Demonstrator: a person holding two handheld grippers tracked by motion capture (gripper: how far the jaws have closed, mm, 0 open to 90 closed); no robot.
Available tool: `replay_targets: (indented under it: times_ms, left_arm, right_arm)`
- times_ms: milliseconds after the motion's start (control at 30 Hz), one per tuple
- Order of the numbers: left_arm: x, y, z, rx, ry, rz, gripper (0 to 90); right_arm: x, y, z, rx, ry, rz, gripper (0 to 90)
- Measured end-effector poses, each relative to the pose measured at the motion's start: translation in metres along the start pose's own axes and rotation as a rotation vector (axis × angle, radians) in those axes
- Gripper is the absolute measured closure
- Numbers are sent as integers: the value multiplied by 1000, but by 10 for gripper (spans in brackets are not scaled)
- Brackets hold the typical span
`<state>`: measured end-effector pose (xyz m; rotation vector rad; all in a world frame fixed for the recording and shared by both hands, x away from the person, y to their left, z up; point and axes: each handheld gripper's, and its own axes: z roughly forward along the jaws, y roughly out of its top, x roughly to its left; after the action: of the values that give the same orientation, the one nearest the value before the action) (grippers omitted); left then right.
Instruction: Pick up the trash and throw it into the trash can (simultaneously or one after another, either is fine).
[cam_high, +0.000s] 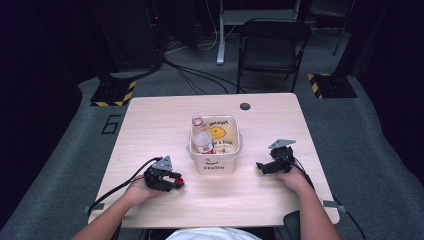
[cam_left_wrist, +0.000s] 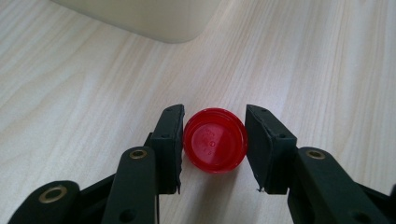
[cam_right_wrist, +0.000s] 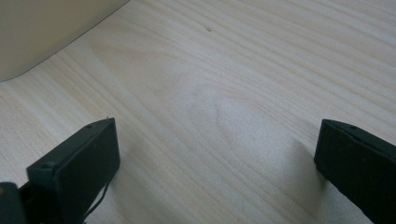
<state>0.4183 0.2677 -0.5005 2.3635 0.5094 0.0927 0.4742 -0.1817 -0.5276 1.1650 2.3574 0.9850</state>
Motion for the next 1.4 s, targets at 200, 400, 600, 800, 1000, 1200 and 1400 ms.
replay_targets:
  times_ms: [200, 400, 600, 800, 1000, 1200, 1400]
  left_arm:
    - [6, 4, -8, -19, -7, -17, 583]
    - [9, 17, -22, -7, 10, -46, 584]
    - [5, 29, -30, -14, 18, -20, 584]
    - [0, 45, -36, -34, 18, -21, 584]
    - [-5, 62, -44, -60, 24, -10, 584]
    - [-15, 82, -53, -77, 12, 13, 583]
    - [-28, 108, -59, -99, -6, 68, 583]
  right_arm:
    - [0, 0, 0, 0, 0, 0, 0]
    - [0, 0, 0, 0, -2, 2, 0]
    - [0, 0, 0, -1, -4, 0, 0]
    - [0, 0, 0, -1, -4, 0, 0]
    - [0, 0, 0, -1, -5, 0, 0]
    - [0, 0, 0, 0, -5, 0, 0]
    - [0, 0, 0, -1, -5, 1, 0]
